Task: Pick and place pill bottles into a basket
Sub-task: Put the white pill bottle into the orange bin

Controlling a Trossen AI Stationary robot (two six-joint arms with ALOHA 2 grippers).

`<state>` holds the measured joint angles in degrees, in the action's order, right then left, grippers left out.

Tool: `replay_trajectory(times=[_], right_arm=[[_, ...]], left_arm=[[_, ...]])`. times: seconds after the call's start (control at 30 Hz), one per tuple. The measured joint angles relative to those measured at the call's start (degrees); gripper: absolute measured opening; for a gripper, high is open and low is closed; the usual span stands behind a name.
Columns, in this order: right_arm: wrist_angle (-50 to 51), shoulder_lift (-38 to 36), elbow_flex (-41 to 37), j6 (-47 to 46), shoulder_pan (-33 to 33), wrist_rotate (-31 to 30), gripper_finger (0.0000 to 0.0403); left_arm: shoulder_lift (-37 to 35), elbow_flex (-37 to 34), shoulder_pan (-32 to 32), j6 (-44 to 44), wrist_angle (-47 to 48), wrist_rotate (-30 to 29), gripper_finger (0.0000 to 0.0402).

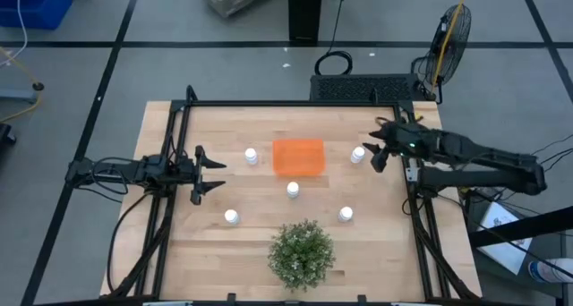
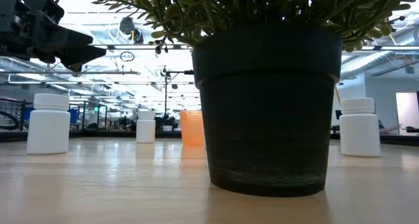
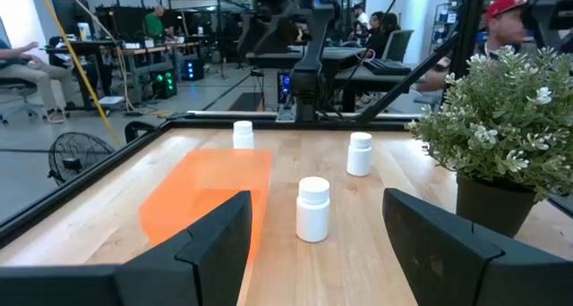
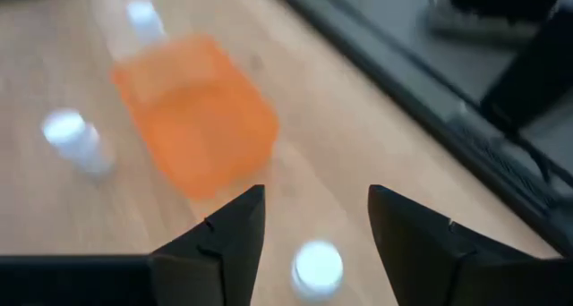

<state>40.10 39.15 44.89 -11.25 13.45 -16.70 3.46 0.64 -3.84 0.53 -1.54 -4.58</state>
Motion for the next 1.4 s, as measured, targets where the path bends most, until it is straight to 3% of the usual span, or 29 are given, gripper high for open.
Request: replay_trajectory(times=[0.33, 0.47, 0.67, 1.03, 1.4], right_arm=[[19.3, 20.7, 14.5, 0.0, 5.2, 0.5, 0.0246], [21.5, 25.7, 16.2, 0.0, 8.2, 5.2, 0.0264], [21.5, 30.9, 16.4, 1.1, 10.3, 10.9, 0.0283], [18.7, 37.5, 16.2, 4.4, 10.2, 10.8, 0.0289], [15.7, 39.5, 12.6, 6.0, 10.2, 10.6, 0.0289]], left_arm=[[0.0, 0.0, 0.0, 0.3, 0.0, 0.0, 0.0257], [0.0, 0.0, 0.0, 0.4, 0.0, 0.0, 0.0257], [0.0, 0.0, 0.0, 0.4, 0.0, 0.0, 0.0257], [0.0, 0.0, 0.0, 0.4, 0.0, 0.0, 0.0257], [0.0, 0.0, 0.0, 0.9, 0.0, 0.0, 0.0257]])
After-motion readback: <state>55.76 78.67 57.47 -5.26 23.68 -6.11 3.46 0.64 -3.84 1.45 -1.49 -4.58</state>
